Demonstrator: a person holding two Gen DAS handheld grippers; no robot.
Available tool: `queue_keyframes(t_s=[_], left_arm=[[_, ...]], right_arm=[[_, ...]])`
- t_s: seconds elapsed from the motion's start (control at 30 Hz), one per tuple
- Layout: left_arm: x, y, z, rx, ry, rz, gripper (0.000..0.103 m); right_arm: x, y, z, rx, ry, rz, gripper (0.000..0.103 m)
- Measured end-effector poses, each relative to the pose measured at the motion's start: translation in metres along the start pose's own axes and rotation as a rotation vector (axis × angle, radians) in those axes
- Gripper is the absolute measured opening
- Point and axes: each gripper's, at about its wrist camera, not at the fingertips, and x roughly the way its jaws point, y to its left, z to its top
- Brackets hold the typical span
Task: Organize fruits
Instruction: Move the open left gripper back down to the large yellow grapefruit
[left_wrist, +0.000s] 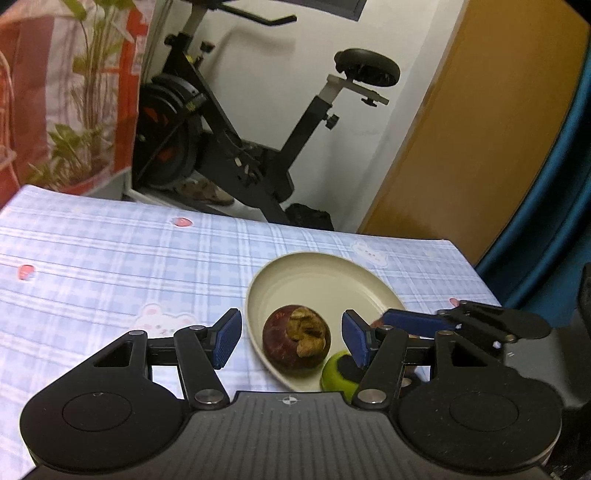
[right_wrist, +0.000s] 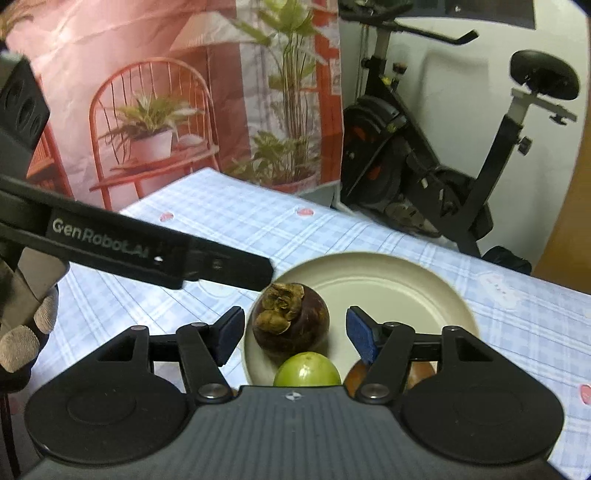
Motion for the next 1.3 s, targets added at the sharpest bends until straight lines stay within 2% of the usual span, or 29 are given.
queue_keyframes(t_s=[0.3,0.7,0.97,1.3], left_arm=[[-0.042,-0.016,-0.030,0.065,-0.014,0.049,0.062],[-0.070,-0.028,-0.069,0.051,-0.005,0.020,0.062],[-0.080,-0.030,-0.093,0.042,0.020,0.009,0.062],[-0.081,-0.028,-0.113,0.039,0.070,0.010,0.062]], right_arm=[[-0.049,0.014,-0.023,0.047,-0.064,-0.021,0.064],[-0.092,0.037,-0.070,0.113,-0.109,-0.020,0.064],[-0.106,0.054,-0.103,0.142,-0.073,0.017,0.064],[-0.102,0.069,-0.116,0.120,-0.040,0.063,0.064]])
